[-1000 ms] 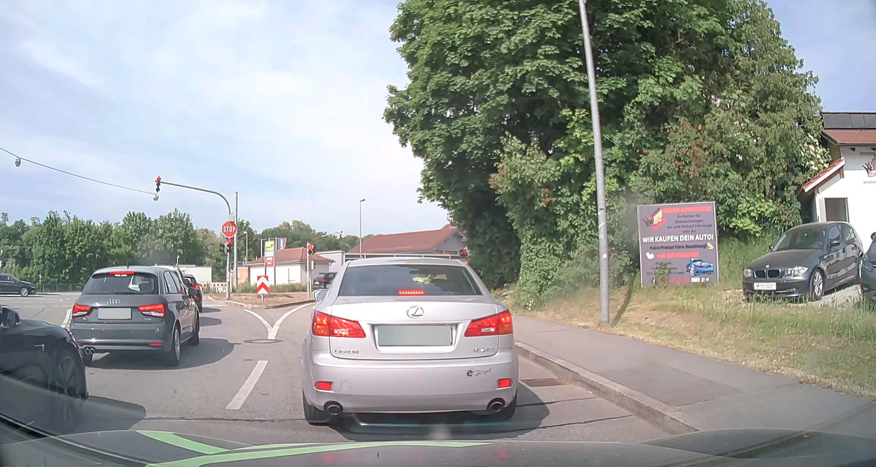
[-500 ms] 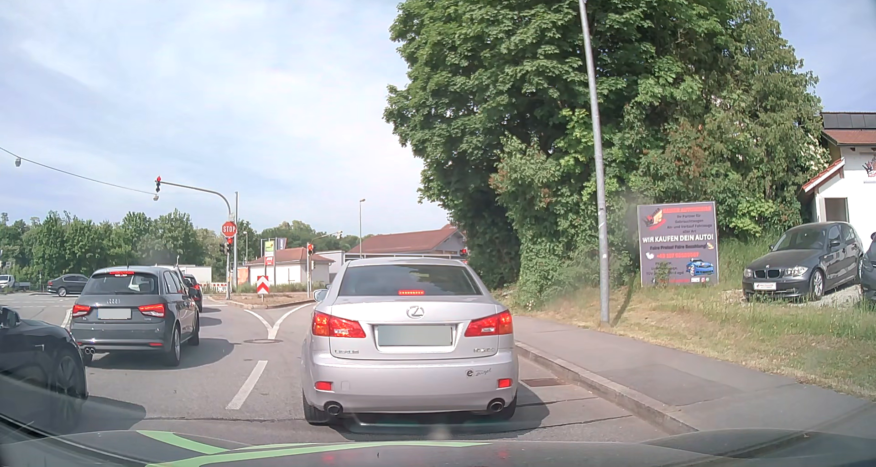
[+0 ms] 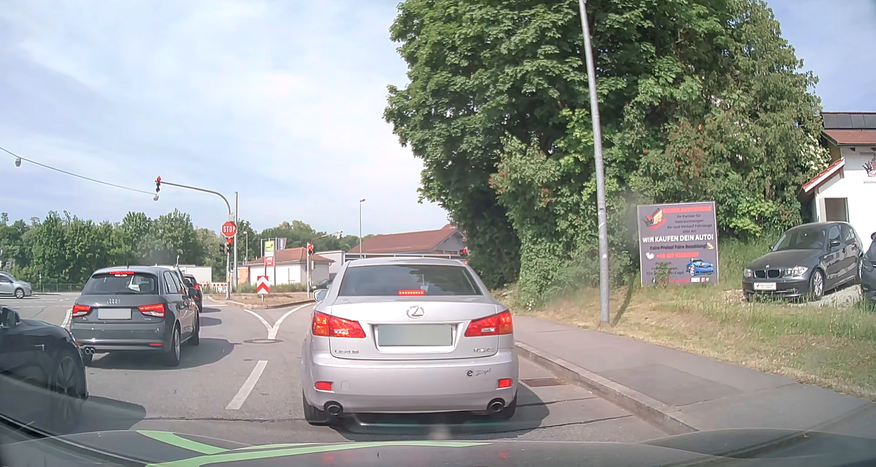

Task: Follow the waypoints while adhering to traffic rules and regulations

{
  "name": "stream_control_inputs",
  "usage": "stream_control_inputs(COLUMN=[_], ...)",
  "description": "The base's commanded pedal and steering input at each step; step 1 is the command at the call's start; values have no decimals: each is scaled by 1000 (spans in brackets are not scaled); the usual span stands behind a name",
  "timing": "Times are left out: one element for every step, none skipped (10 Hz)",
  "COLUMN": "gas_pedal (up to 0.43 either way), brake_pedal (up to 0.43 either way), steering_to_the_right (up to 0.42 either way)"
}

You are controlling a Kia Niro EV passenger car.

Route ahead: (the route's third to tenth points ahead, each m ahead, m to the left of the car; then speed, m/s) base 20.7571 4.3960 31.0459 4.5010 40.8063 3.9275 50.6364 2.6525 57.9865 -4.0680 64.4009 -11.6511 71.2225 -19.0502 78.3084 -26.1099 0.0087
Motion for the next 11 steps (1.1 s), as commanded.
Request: stream_control_inputs(gas_pedal=[0,0,0,0,0,0,0,0,0,0,0], brake_pedal=[421,415,415,415,415,421,415,421,415,415,421], steering_to_the_right=[-114,-114,-114,-114,-113,-113,-114,-114,-114,-114,-114])
